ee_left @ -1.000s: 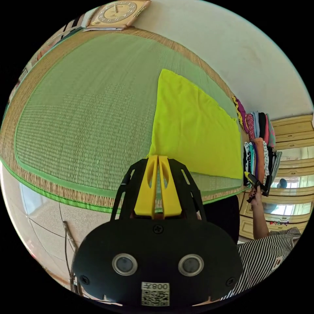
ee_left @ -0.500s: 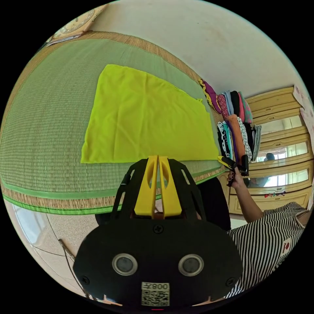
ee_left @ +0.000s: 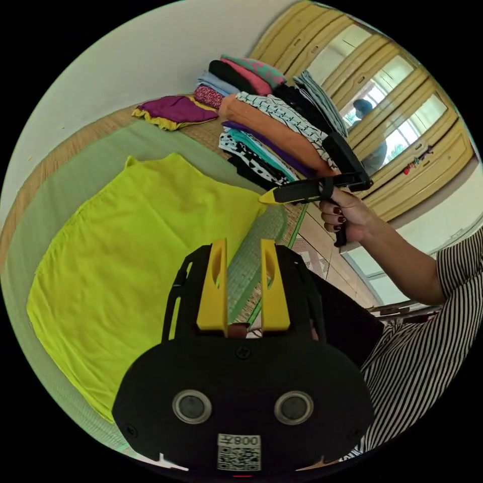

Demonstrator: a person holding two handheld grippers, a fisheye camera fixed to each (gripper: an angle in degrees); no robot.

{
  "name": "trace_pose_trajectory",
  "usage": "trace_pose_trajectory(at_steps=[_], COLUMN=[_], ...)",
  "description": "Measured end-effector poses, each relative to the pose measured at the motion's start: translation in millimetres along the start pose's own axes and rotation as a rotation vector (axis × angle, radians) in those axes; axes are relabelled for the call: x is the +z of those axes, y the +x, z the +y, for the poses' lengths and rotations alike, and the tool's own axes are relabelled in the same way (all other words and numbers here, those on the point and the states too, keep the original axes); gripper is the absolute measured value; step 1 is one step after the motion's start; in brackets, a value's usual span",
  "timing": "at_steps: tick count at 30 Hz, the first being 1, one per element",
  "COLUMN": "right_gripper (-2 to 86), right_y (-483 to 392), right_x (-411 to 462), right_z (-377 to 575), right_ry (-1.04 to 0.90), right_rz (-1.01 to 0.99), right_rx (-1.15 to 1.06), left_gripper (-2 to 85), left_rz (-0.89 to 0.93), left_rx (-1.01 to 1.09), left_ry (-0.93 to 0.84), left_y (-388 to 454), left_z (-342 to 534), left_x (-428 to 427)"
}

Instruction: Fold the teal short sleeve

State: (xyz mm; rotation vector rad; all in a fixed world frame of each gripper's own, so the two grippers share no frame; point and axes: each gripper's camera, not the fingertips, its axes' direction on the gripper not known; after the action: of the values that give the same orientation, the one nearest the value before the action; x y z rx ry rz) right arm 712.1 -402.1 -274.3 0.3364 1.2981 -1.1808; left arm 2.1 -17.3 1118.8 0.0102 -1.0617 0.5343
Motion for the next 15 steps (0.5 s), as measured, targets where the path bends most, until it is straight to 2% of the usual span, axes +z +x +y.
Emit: trace_pose_trajectory(at_steps=[4, 7, 12, 15], right_gripper=[0.8, 0.8, 1.9, 4.5], right_y=[-13, -25, -18, 8], right_x=[0, 2, -1, 4], right_z=[-8, -15, -27, -44], right_ry=[-0.015, -0.02, 0.044, 0.076], right_rz=[-0.023, -0.02, 0.025, -0.015], right_rx=[-0.043, -0.078, -0.086, -0.007], left_gripper=[8.2, 3.7, 1.7, 1.4], left_rz=[-0.138, -0.255, -0.254, -0.16], left_rx=[0.176, 0.226, 0.095, -0.036], left_ry=[-0.045, -0.099, -0.012, 0.07], left_y=[49, 66, 57, 37], left_z=[-54, -76, -83, -80], left_x=[35, 61, 55, 44])
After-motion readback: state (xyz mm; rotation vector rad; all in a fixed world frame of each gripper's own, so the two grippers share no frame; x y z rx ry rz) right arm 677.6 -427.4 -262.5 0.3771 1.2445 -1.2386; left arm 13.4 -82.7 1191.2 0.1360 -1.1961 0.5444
